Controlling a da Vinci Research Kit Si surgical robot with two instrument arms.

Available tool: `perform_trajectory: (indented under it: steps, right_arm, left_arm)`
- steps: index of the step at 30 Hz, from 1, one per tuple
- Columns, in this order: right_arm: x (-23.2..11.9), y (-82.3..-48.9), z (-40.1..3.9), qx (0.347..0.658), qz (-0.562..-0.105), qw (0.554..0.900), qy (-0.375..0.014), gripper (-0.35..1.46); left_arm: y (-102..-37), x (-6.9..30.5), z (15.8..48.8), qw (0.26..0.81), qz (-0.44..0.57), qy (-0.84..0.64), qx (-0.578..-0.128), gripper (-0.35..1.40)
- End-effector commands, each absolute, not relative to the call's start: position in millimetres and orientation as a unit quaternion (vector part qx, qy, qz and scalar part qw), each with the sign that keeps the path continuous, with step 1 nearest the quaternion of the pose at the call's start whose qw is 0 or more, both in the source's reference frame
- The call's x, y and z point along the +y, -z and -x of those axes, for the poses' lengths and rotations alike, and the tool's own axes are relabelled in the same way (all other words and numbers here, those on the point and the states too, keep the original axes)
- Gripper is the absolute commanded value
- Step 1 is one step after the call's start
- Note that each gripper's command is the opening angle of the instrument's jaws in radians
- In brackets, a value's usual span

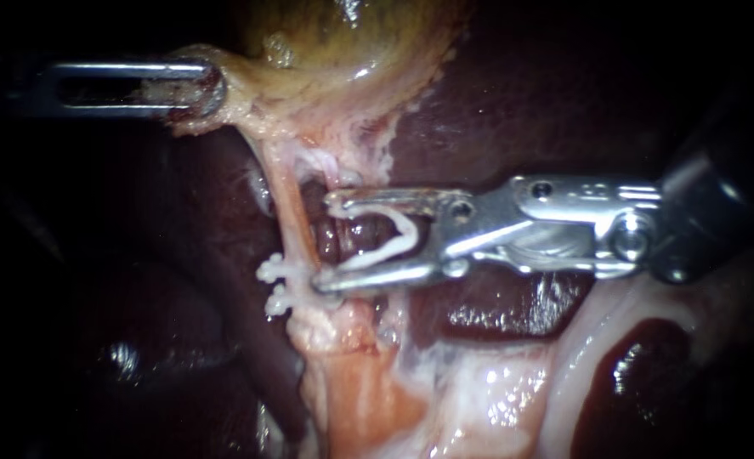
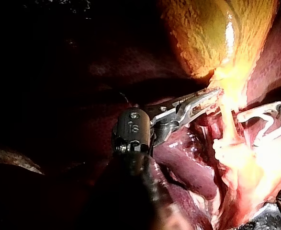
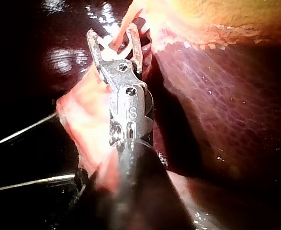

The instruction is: Clipping third clip left tube

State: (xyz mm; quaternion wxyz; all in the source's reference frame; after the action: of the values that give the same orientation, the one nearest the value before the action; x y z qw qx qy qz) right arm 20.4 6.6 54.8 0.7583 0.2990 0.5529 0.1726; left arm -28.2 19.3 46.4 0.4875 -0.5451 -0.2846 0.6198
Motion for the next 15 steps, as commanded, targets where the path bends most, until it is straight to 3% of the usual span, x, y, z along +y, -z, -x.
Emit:
perform_trajectory:
  steps: [1,8,15]
  right_arm:
    - [6.6,-55.6,-20.7,0.550,-0.304,0.757,-0.177,0.50]
    - [6.7,-60.4,-21.3,0.544,-0.312,0.755,-0.191,0.50]
    - [7.1,-61.2,-23.8,0.558,-0.329,0.735,-0.200,0.50]
  left_arm:
    - [-46.3,19.3,28.2,0.487,0.545,-0.620,-0.286,-0.35]
    - [-46.0,19.1,28.3,0.486,0.545,-0.620,-0.286,-0.35]
    - [-46.0,19.2,28.5,0.486,0.545,-0.620,-0.286,-0.35]
